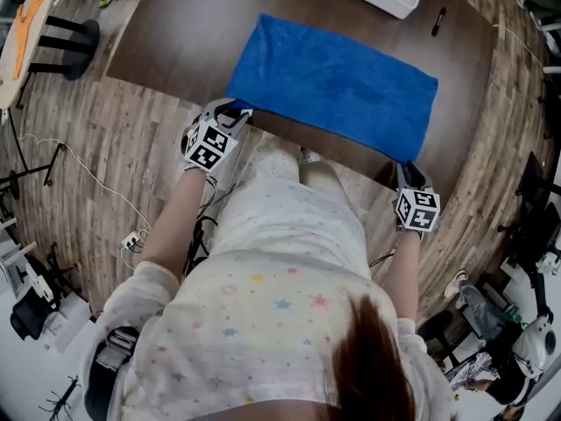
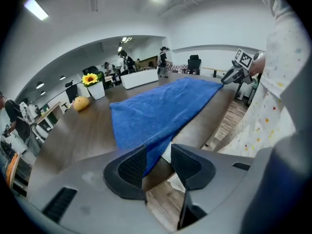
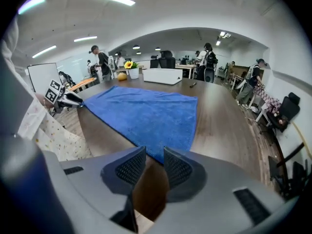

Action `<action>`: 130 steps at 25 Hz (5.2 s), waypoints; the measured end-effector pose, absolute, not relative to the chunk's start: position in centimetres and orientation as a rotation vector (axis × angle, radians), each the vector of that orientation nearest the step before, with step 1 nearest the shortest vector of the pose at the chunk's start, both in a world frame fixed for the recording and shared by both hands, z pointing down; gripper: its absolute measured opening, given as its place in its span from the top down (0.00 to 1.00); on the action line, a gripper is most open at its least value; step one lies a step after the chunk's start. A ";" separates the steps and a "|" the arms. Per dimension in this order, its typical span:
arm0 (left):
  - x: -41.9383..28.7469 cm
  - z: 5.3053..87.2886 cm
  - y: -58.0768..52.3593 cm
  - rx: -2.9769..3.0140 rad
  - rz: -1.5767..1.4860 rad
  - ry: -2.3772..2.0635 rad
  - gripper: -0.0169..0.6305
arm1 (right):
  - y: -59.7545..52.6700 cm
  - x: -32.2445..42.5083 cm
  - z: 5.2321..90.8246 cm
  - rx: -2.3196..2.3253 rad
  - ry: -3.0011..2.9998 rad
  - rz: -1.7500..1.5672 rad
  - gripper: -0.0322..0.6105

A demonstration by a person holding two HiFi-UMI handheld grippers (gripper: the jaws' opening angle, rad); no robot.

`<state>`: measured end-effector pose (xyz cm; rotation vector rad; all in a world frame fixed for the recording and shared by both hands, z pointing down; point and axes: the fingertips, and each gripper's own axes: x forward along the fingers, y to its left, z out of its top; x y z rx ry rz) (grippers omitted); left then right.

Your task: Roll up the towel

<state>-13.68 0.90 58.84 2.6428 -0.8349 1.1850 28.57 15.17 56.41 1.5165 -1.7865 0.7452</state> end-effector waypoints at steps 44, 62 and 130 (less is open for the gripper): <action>-18.9 58.1 1.4 2.566 1.115 -0.757 0.73 | 17.8 32.5 56.5 1.485 -1.682 0.801 0.72; -17.5 58.5 3.1 2.647 1.267 -0.643 0.95 | 16.9 32.0 56.4 1.422 -1.668 0.668 0.92; -19.4 58.1 4.6 2.647 1.400 -0.621 0.95 | 20.3 31.1 55.6 1.300 -1.705 0.642 0.93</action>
